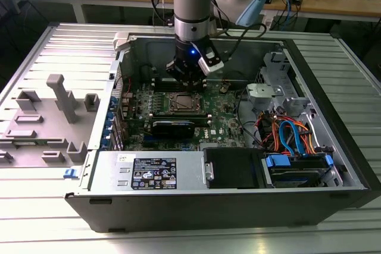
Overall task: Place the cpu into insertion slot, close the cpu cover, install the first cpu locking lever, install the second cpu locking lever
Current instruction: 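Install the first cpu locking lever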
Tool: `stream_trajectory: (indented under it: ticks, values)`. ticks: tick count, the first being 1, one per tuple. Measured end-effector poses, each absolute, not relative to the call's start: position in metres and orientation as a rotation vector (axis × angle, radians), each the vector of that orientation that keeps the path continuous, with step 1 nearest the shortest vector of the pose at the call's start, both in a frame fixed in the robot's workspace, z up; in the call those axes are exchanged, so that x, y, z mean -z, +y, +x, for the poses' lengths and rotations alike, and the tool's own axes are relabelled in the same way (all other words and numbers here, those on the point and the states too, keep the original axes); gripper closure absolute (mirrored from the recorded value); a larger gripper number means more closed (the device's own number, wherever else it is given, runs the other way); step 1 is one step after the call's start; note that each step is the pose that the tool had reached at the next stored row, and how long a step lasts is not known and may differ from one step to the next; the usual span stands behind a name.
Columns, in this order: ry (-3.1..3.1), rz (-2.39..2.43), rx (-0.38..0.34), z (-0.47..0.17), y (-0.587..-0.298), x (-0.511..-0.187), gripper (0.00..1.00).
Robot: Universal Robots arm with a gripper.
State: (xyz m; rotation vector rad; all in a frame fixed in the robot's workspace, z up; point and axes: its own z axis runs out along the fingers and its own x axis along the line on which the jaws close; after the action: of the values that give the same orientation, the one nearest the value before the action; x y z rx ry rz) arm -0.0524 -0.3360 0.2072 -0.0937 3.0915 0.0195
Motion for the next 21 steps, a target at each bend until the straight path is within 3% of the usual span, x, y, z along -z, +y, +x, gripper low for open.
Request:
stream_trajectory:
  ticks: [21]
  values:
    - [3.091,-0.094,-0.020,-0.0484,-0.3362,-0.2064,0.89]
